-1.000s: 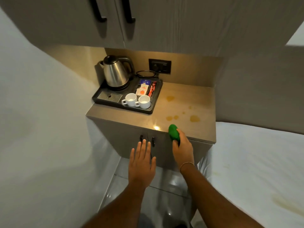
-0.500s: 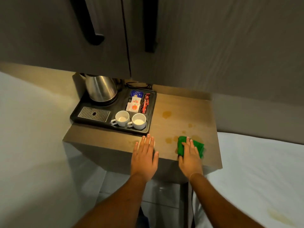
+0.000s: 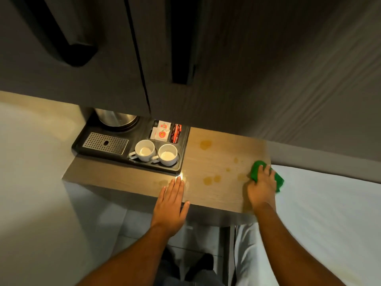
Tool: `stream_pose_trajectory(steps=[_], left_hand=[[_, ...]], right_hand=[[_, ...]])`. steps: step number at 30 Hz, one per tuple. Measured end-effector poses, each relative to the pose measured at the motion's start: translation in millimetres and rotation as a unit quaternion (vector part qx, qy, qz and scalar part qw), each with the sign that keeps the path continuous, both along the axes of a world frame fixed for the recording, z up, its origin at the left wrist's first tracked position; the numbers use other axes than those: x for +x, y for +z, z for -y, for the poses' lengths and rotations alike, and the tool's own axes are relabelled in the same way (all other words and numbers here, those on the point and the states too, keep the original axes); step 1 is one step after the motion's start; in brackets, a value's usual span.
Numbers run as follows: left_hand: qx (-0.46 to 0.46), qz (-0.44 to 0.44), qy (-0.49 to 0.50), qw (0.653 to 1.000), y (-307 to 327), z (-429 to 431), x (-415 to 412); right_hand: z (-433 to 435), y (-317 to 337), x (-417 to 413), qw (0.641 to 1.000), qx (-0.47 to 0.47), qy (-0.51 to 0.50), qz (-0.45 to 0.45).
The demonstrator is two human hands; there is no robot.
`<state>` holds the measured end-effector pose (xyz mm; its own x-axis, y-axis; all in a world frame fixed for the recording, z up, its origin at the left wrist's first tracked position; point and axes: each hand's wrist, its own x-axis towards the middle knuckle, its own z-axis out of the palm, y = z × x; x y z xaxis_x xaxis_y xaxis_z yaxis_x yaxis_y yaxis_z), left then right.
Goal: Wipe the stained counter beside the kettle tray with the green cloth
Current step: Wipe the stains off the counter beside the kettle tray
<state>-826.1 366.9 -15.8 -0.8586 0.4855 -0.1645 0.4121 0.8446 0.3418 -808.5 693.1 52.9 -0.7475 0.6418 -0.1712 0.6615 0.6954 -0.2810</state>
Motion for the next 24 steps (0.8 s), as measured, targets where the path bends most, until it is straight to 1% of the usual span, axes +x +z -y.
stream_pose_trajectory(steps=[1, 3, 6, 8, 9, 10, 12, 14, 15, 17, 18, 20, 22, 24], left_hand=[[-0.003, 0.001, 0.003, 1.0, 1, 0, 2], [-0.011, -0.004, 0.001, 1.0, 2, 2, 5], [-0.012, 0.002, 0.014, 1.0, 2, 8, 3], [-0.02, 0.017, 0.022, 0.999, 1, 8, 0], [-0.025, 0.023, 0.022, 0.999, 1, 8, -2], [-0.031, 0.029, 0.019, 0.999, 2, 7, -4], [-0.044, 0.034, 0.016, 0.998, 2, 8, -6], [-0.069, 0.04, 0.015, 0.997, 5, 10, -7], [-0.081, 0.042, 0.013, 0.996, 6, 9, -7], [-0.094, 0.041, 0.017, 0.995, 6, 7, -5], [-0.097, 0.041, 0.024, 0.994, 6, 5, -4], [-0.099, 0.042, 0.044, 0.993, 7, 2, -3], [-0.107, 0.037, 0.067, 0.991, 7, 0, -1], [-0.106, 0.04, 0.086, 0.99, 6, -2, 0]], right_hand=[[15, 0, -15, 0.999, -0.001, 0.038, -0.018], [57, -5, -22, 0.988, -0.019, 0.146, -0.054], [106, -21, 20, 0.943, -0.048, 0.326, -0.054], [96, -30, 53, 0.918, -0.038, 0.389, -0.06], [79, -32, 62, 0.919, -0.033, 0.388, -0.062], [58, -31, 66, 0.931, -0.032, 0.359, -0.06], [11, -24, 55, 0.967, -0.028, 0.248, -0.054], [-26, -17, 16, 0.989, -0.006, 0.141, -0.04], [-34, -14, -10, 0.994, 0.0, 0.11, -0.03], [-21, -10, -59, 0.996, 0.0, 0.09, -0.021], [-1, -8, -77, 0.994, -0.004, 0.108, -0.027], [54, -4, -91, 0.979, -0.025, 0.196, -0.055], [112, -8, -66, 0.949, -0.052, 0.303, -0.065], [151, -18, -15, 0.92, -0.071, 0.381, -0.056]])
